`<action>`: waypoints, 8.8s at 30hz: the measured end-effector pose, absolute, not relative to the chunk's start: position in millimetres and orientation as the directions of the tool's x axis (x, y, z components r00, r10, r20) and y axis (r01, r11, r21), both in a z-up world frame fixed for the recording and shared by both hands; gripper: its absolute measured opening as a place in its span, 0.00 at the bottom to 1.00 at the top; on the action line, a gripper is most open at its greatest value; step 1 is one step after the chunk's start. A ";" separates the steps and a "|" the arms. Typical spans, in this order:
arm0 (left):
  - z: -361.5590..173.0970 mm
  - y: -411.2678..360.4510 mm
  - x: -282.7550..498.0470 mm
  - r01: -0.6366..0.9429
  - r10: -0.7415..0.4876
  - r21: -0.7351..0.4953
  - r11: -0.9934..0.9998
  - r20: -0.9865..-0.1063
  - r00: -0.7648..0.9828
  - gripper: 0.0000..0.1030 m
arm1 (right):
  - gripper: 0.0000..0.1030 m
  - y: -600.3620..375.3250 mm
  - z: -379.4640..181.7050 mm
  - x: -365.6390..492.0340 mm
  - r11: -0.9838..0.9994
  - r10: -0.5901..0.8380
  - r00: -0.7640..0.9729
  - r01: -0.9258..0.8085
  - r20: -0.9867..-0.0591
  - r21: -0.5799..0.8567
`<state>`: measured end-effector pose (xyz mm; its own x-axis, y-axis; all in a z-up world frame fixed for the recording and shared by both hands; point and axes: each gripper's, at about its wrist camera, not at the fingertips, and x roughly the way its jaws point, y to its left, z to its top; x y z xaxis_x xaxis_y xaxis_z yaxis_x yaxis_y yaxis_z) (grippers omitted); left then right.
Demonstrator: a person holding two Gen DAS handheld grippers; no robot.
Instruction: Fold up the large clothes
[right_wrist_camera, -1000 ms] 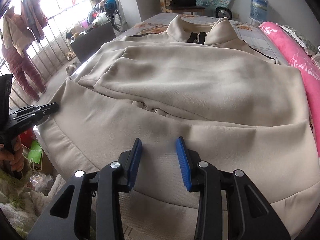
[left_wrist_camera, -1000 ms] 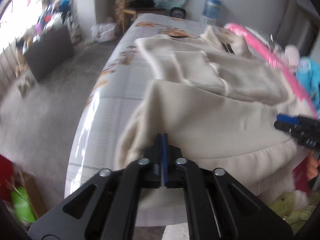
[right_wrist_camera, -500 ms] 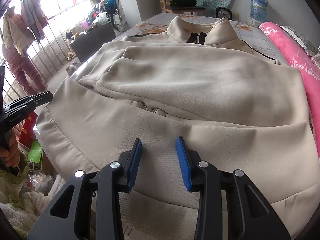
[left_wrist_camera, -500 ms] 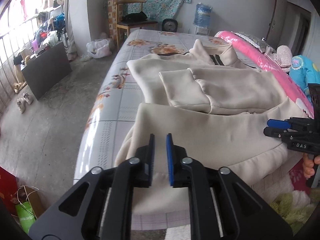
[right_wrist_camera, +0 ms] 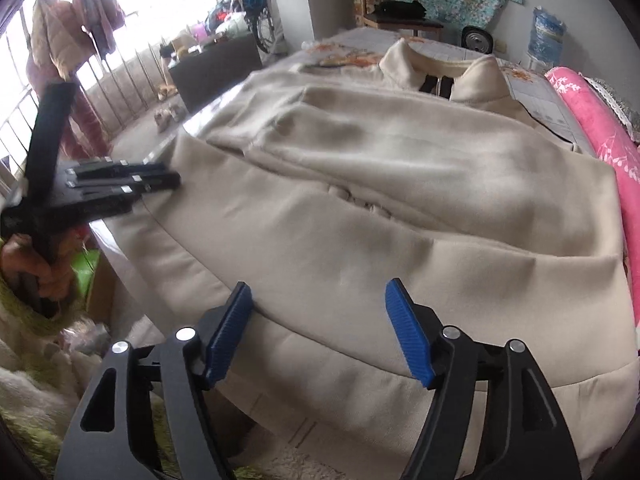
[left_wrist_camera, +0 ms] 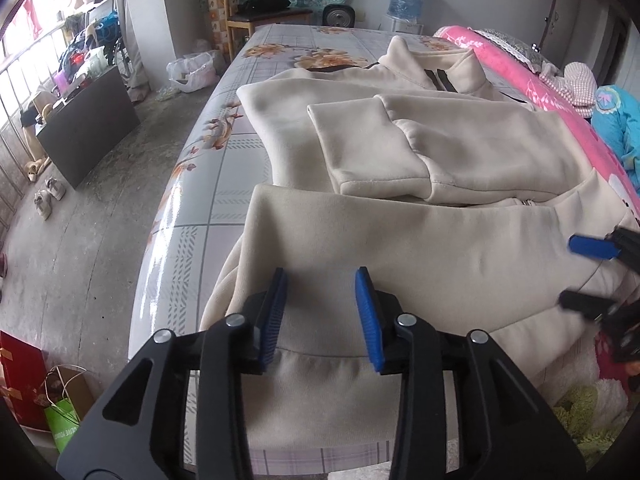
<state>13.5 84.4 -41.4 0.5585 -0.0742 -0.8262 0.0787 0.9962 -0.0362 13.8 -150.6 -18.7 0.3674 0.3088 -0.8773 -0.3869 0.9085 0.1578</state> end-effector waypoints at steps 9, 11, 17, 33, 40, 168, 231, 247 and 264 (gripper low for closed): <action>-22.6 63.4 9.7 0.143 -0.120 -0.046 0.989 -0.815 0.566 0.67 | 0.72 -183.4 6.7 7.2 0.958 0.242 0.505 -0.261 -0.829 0.120; -24.5 52.4 11.3 0.164 -0.135 -0.052 0.985 -0.823 0.552 0.73 | 0.74 -201.3 7.2 9.1 0.977 0.195 0.534 -0.175 -0.823 0.119; -47.5 26.3 17.2 0.181 -0.110 -0.023 0.983 -0.864 0.491 0.83 | 0.79 -234.7 -27.2 19.5 0.995 0.060 0.467 0.041 -0.882 0.089; -51.5 20.7 20.5 0.125 -0.067 -0.003 0.992 -0.858 0.509 0.92 | 0.93 -225.2 -32.6 40.4 0.998 0.040 0.451 0.026 -0.892 0.058; -51.5 19.8 21.5 0.113 -0.057 0.000 0.994 -0.865 0.499 0.92 | 0.94 -218.5 -36.2 40.7 1.000 0.002 0.444 0.025 -0.896 0.015; 67.0 -23.2 211.8 0.386 -0.292 -0.077 0.919 -0.791 0.537 0.08 | 0.07 -263.3 61.7 231.8 0.970 0.221 0.395 -0.188 -0.892 0.157; -41.1 -15.9 200.4 0.241 -0.406 -0.326 0.914 -0.732 0.548 0.19 | 0.17 -331.4 -45.3 242.7 0.885 0.350 0.422 0.144 -0.836 0.443; -36.7 -10.2 197.6 0.284 -0.427 -0.320 0.904 -0.722 0.545 0.19 | 0.31 -248.7 19.8 210.2 0.986 0.166 0.507 -0.097 -0.846 0.135; -40.7 -11.0 200.1 0.292 -0.374 -0.246 0.924 -0.733 0.568 0.19 | 0.31 -217.7 27.8 202.2 0.924 0.377 0.467 -0.249 -0.800 0.291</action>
<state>200.1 -11.0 -40.7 0.5682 -0.3742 -0.7329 0.2920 0.9244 -0.2455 202.2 -217.7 27.8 0.4669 0.3773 -0.7998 -0.2488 0.9239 0.2907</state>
